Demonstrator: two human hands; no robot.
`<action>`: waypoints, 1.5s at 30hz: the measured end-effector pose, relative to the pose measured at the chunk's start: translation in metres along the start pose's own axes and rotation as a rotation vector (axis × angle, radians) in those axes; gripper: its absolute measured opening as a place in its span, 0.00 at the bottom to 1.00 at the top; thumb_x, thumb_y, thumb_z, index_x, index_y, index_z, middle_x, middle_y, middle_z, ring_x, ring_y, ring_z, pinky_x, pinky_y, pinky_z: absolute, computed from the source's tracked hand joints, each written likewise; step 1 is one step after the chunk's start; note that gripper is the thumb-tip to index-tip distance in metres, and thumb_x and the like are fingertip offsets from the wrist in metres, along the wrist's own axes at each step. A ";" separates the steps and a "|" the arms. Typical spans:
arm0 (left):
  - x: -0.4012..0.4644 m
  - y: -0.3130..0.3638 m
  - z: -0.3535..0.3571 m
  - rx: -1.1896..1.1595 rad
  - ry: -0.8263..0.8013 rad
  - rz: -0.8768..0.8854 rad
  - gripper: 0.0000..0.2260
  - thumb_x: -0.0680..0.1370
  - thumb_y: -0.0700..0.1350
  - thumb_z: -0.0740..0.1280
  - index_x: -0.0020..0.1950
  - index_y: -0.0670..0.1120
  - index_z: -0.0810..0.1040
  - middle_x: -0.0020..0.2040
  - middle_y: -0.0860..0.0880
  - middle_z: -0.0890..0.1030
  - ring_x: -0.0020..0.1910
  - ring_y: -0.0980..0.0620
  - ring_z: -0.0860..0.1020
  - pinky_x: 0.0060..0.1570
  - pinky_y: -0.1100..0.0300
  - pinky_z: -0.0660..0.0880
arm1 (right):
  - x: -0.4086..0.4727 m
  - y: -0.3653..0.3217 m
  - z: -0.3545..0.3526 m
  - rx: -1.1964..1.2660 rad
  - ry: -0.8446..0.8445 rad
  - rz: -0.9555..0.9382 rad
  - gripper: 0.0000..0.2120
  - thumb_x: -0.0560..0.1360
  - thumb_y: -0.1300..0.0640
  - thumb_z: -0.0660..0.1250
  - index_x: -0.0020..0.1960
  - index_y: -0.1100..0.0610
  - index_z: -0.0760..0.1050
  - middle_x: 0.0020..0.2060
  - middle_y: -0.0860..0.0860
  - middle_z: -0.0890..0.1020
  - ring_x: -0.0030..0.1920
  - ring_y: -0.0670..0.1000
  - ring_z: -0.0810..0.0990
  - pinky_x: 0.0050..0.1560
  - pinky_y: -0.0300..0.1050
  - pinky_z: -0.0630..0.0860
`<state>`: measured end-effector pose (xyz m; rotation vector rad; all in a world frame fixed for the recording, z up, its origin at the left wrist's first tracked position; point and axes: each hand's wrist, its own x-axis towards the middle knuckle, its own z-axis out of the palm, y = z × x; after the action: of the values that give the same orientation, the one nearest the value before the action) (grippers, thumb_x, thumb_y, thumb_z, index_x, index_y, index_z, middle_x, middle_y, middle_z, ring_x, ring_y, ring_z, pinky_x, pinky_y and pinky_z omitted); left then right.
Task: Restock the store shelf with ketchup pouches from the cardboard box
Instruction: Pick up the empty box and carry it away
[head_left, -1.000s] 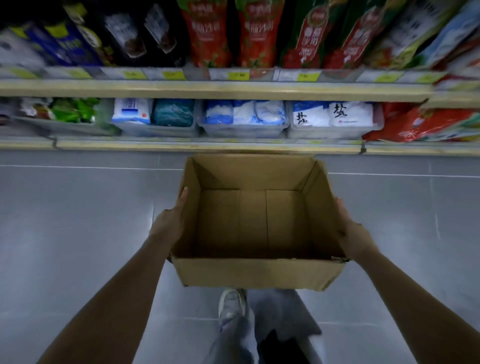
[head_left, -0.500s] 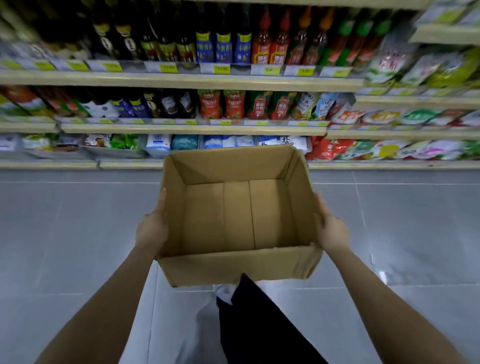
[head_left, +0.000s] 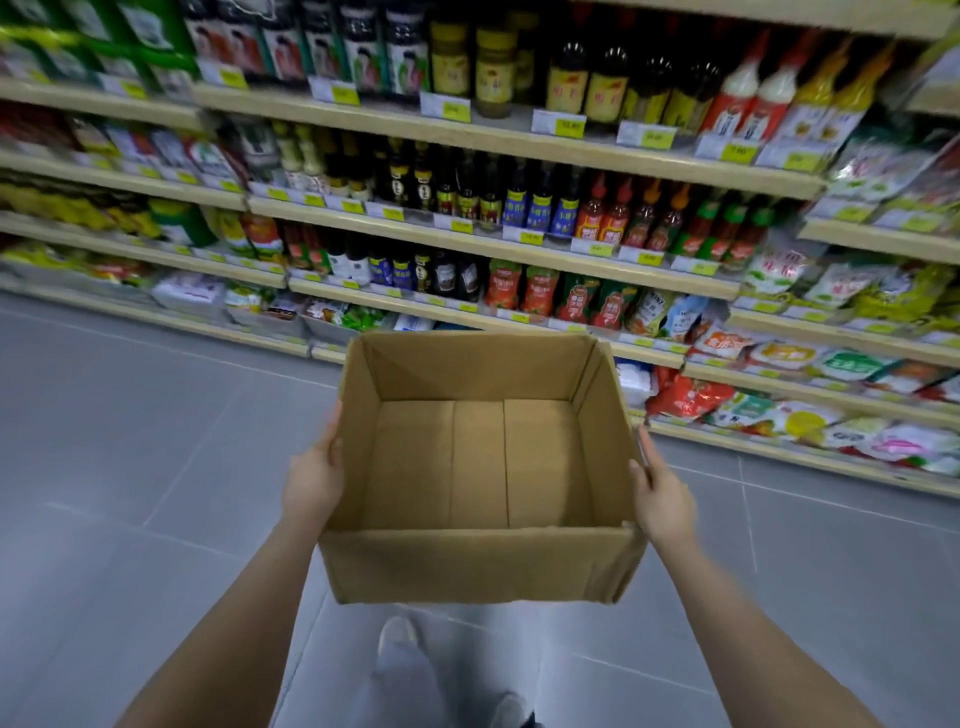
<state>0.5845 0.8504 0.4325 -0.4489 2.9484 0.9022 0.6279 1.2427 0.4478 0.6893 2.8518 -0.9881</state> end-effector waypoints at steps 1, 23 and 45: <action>-0.003 -0.009 -0.010 -0.010 0.009 -0.007 0.22 0.82 0.45 0.52 0.75 0.58 0.54 0.51 0.34 0.80 0.45 0.34 0.78 0.44 0.46 0.74 | -0.006 -0.008 0.004 -0.003 0.000 -0.017 0.23 0.80 0.51 0.54 0.73 0.39 0.55 0.33 0.54 0.77 0.36 0.57 0.77 0.36 0.47 0.69; 0.153 -0.256 -0.217 -0.100 -0.018 -0.099 0.21 0.81 0.50 0.57 0.74 0.53 0.60 0.64 0.39 0.76 0.61 0.35 0.74 0.58 0.46 0.70 | -0.058 -0.310 0.222 -0.042 0.014 -0.050 0.20 0.80 0.51 0.55 0.70 0.39 0.61 0.37 0.58 0.82 0.39 0.59 0.80 0.37 0.49 0.72; 0.489 -0.370 -0.287 -0.019 -0.199 -0.070 0.26 0.79 0.54 0.60 0.75 0.56 0.56 0.62 0.41 0.78 0.59 0.38 0.76 0.57 0.48 0.72 | 0.082 -0.544 0.404 -0.050 -0.034 0.035 0.20 0.80 0.51 0.55 0.71 0.40 0.61 0.44 0.58 0.83 0.44 0.59 0.81 0.40 0.49 0.74</action>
<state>0.2363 0.2698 0.4167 -0.4325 2.7303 0.9104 0.2829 0.6541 0.4260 0.7081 2.8147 -0.9119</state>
